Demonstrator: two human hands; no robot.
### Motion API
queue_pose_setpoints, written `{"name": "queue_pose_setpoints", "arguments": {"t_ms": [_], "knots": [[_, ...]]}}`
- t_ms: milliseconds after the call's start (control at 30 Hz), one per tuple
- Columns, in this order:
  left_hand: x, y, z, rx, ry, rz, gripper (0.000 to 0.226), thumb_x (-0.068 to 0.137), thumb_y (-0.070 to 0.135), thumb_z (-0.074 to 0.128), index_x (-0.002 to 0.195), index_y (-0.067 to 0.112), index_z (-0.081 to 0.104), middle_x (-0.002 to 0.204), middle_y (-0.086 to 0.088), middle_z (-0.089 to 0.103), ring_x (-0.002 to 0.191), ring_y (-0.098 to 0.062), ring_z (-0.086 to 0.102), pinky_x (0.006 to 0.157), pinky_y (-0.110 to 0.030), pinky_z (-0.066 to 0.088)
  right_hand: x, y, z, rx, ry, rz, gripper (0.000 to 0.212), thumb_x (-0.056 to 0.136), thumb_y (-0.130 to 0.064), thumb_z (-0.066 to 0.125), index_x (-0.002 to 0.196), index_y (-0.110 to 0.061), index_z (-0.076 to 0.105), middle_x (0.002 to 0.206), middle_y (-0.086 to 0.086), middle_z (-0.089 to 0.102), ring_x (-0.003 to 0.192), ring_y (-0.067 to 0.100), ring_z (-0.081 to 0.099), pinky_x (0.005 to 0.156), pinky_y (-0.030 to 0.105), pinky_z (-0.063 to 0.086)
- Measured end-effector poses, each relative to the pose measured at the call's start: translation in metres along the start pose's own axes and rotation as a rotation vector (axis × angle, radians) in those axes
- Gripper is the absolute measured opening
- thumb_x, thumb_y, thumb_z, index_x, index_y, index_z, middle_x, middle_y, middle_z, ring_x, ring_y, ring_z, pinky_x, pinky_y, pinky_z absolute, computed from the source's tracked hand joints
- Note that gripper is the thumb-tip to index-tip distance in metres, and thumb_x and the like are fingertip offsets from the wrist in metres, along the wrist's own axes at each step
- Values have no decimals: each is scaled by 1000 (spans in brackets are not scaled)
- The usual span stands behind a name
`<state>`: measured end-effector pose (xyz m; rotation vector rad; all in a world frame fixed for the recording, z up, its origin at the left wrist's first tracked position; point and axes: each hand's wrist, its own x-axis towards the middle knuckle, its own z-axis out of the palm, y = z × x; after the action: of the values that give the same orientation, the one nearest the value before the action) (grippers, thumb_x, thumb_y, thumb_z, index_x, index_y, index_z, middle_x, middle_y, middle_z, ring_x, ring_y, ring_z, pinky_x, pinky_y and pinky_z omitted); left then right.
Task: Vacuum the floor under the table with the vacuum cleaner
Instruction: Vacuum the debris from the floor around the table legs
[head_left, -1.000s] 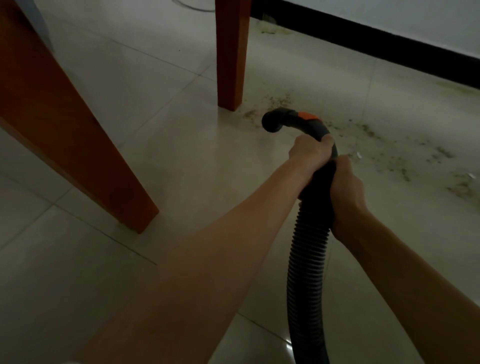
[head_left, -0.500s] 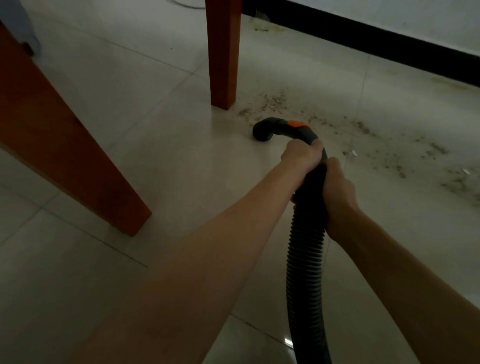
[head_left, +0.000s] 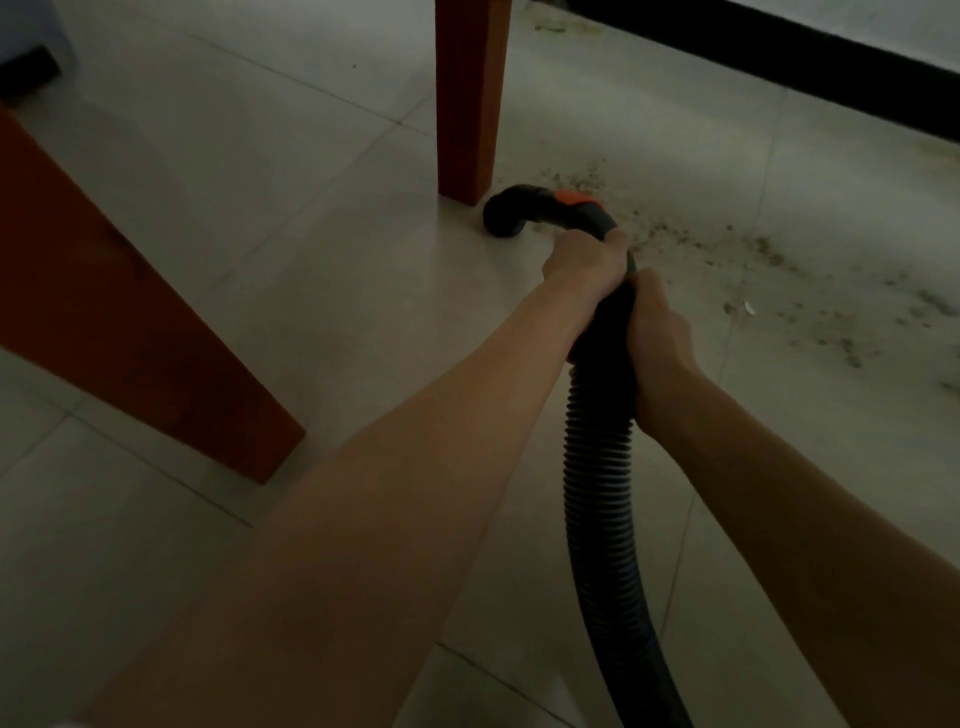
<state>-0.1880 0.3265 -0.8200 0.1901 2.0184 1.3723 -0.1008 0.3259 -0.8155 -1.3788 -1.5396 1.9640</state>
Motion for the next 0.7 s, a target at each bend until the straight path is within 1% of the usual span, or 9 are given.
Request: {"name": "queue_pose_setpoints", "arguments": {"t_ms": [100, 200, 300, 400, 533, 600, 667, 700], "knots": [[10, 0, -6, -10, 4, 6, 50, 98, 32, 42, 138, 1, 39, 131, -14, 52, 116, -29, 53, 92, -33, 45, 7, -1, 9, 17, -25, 4, 32, 98, -33, 43, 86, -7, 58, 44, 2, 61, 37, 16, 59, 46, 28, 53], [16, -1, -8, -10, 5, 10, 52, 98, 32, 43, 139, 0, 36, 133, -14, 51, 117, -30, 53, 95, -34, 46, 12, 0, 13, 56, -40, 6, 32, 98, -31, 43, 86, -5, 58, 55, 7, 62, 41, 18, 59, 49, 30, 53], [19, -3, -7, -3, 13, 24, 53, 98, 31, 43, 141, 1, 35, 135, -13, 50, 119, -29, 52, 94, -33, 45, 15, 1, 13, 63, -47, 14, 32, 98, -31, 44, 88, -4, 59, 63, 10, 62, 44, 20, 60, 51, 31, 54], [18, -5, -4, 5, 5, 31, 52, 98, 31, 44, 140, 1, 36, 135, -13, 50, 120, -29, 52, 95, -33, 44, 14, 4, 10, 46, -47, 21, 34, 97, -32, 44, 93, -3, 60, 61, 8, 63, 45, 20, 60, 52, 31, 54], [12, -11, 4, 11, -38, 5, 50, 96, 34, 46, 133, 1, 45, 127, -15, 56, 112, -30, 57, 95, -37, 48, 6, 8, 0, 12, -5, 29, 34, 99, -34, 42, 86, -8, 58, 55, 5, 63, 44, 18, 61, 57, 34, 56], [7, -11, 9, 1, -51, 2, 49, 96, 34, 46, 132, 0, 46, 125, -15, 57, 110, -30, 58, 95, -38, 48, 2, 8, -6, -6, 5, 18, 33, 98, -34, 42, 91, -6, 59, 58, 6, 63, 45, 18, 61, 57, 34, 56], [-1, -8, 14, 11, -64, 4, 50, 97, 33, 45, 134, -1, 44, 127, -15, 56, 114, -30, 56, 97, -37, 46, -2, 7, -14, -29, 17, 14, 35, 99, -35, 41, 97, -5, 59, 63, 7, 64, 46, 18, 62, 56, 33, 56], [-6, -6, 18, 17, -73, 7, 50, 97, 33, 44, 134, -1, 43, 128, -15, 55, 115, -31, 55, 98, -37, 46, -5, 6, -18, -39, 29, 14, 35, 98, -36, 41, 97, -5, 59, 61, 7, 64, 45, 17, 62, 54, 32, 56]]}}
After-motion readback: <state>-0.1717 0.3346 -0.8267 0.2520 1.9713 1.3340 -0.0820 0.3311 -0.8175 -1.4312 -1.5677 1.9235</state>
